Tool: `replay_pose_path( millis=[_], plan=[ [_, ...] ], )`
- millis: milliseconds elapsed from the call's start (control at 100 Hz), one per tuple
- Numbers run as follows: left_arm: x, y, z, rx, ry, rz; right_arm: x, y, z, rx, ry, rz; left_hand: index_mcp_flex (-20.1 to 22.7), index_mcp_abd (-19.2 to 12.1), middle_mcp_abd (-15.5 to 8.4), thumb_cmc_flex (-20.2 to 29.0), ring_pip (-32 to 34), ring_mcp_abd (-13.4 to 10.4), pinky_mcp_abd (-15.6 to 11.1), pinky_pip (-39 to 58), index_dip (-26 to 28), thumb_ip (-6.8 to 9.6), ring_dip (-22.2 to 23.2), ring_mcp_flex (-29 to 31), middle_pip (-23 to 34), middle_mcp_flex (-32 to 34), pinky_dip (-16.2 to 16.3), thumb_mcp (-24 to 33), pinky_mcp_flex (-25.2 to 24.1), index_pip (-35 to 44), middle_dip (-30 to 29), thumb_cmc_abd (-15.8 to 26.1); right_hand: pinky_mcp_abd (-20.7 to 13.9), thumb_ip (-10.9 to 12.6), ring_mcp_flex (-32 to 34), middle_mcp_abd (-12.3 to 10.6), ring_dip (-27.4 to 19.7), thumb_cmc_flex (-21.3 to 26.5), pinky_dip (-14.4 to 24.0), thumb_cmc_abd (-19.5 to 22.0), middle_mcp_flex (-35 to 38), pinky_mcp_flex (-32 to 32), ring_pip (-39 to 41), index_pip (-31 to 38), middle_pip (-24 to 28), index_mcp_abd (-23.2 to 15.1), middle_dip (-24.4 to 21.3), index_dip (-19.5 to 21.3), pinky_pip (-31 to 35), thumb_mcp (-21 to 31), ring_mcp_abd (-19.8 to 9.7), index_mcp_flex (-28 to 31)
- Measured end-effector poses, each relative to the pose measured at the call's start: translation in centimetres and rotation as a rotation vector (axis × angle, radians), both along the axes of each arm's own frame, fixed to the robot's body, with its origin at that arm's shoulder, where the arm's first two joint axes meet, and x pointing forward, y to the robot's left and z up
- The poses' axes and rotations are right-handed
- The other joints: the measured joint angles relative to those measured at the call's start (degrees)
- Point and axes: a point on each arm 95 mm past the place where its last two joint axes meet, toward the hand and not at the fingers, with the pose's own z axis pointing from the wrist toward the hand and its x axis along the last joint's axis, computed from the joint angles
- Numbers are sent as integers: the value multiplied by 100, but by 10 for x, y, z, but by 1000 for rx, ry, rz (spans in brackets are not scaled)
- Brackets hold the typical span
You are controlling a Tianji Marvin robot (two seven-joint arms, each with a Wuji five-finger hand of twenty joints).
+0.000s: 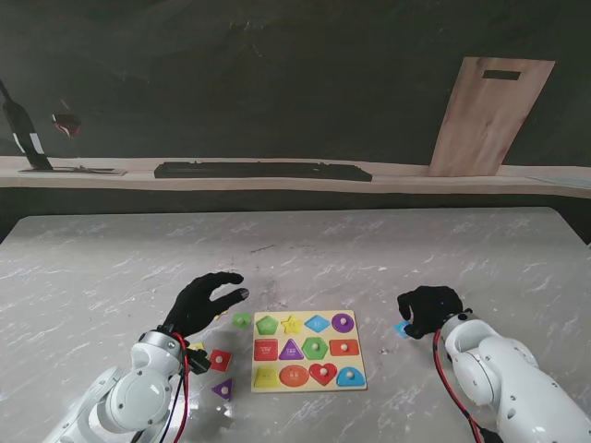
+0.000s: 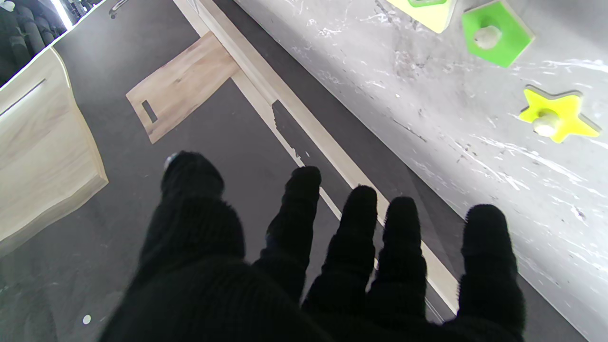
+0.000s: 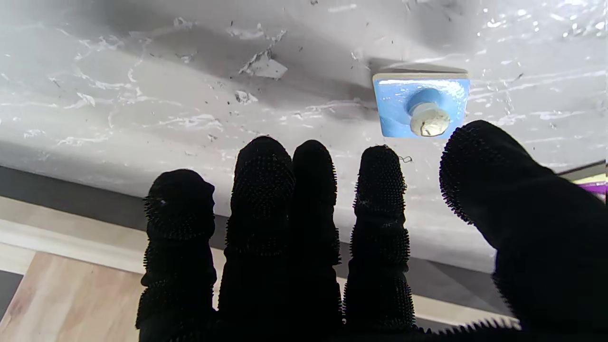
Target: Fit puzzle pieces into a puzzle board
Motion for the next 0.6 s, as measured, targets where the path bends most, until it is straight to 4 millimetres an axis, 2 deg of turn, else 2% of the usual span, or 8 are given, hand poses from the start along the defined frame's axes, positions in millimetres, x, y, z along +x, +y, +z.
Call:
replay_pose_path(
  millis=[380,430,470,600],
  plan=[
    [0,0,0,0,-1,1,2,-2,-6,-4,15,-13,0,0,0,0,0,0,0,0,0,0,0,0,0,0,0,0,0,0,0,0,-1,0,-1,-5,2,1,0,-90,-49,-9,-55,0,-11,5,0,-8,-10,4,0,103],
    [0,0,0,0,-1,1,2,-2,-6,-4,15,-14,0,0,0,0,0,0,0,0,0,0,0,0,0,0,0,0,0,0,0,0,-1,-10,-1,-7,3,1,0,-145,-44,-9,-55,0,-12,5,0,-164,-13,4,0,103],
    [0,0,0,0,-1,1,1,-2,-7,-4,14,-14,0,0,0,0,0,0,0,0,0,0,0,0,0,0,0,0,0,0,0,0,-1,-122,-1,-8,4,1,0,-145,-42,-5,-55,5,-12,5,0,-296,-15,4,0,104],
    [0,0,0,0,-1,1,1,0,-9,-3,14,-12,0,0,0,1,0,0,0,0,0,0,0,0,0,0,0,0,0,0,0,0,-4,-246,-1,-13,6,1,0,-155,55,40,-55,130,-15,-23,0,-498,-18,4,0,175]
  ],
)
